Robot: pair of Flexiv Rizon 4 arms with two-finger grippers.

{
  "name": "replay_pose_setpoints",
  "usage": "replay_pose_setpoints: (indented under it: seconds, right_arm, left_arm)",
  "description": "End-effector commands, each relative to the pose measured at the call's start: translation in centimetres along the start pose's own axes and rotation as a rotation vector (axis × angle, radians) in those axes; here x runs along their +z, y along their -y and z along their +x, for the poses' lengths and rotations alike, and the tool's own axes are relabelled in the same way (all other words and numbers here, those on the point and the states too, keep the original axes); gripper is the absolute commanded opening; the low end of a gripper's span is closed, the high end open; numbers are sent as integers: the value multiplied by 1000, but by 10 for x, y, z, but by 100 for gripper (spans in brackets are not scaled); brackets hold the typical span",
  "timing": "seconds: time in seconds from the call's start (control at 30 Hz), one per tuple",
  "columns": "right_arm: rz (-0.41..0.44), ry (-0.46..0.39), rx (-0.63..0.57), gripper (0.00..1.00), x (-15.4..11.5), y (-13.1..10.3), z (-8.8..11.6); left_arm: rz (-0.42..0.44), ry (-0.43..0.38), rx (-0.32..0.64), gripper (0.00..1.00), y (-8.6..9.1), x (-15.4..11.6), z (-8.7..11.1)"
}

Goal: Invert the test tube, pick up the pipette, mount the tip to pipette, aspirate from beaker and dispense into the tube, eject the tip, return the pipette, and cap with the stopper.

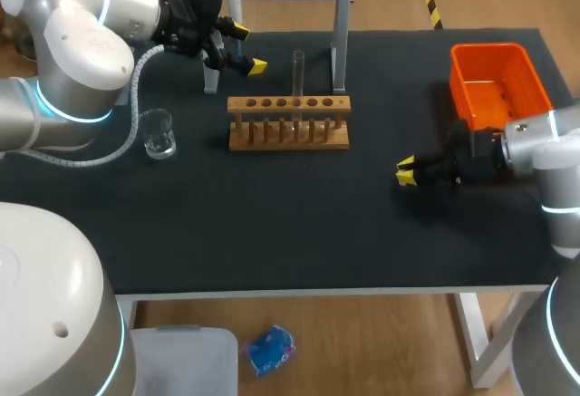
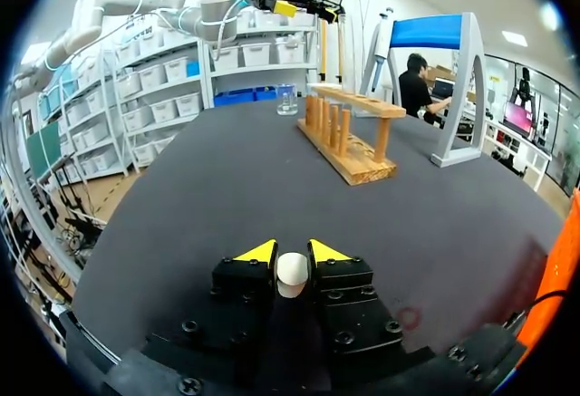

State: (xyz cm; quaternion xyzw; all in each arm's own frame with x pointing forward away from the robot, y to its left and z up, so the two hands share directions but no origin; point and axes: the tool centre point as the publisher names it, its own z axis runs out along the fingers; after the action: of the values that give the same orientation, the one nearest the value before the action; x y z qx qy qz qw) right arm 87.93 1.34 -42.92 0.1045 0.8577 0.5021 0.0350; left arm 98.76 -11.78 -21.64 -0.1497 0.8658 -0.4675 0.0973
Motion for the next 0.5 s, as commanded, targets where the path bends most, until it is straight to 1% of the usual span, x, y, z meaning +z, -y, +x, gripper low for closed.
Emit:
replay_pose_setpoints:
  seconds: [0.03, 0.17, 0.27, 0.37, 0.5]
  right_arm:
    - [-6, 12, -9, 0, -5, -5, 1]
    - [-10, 21, -18, 0, -11, -15, 1]
    - [-5, 28, -22, 0, -17, -28, 3]
    - [7, 30, -35, 0, -25, -48, 4]
    - [16, 27, -54, 0, -36, -83, 3]
  left_arm:
    - [-2, -4, 0, 100, 0, -1, -1]
    - [-2, -4, 0, 100, 0, -1, -1]
    - [-2, -4, 0, 100, 0, -1, -1]
    - [-2, -4, 0, 100, 0, -1, -1]
    - [-2, -4, 0, 100, 0, -1, -1]
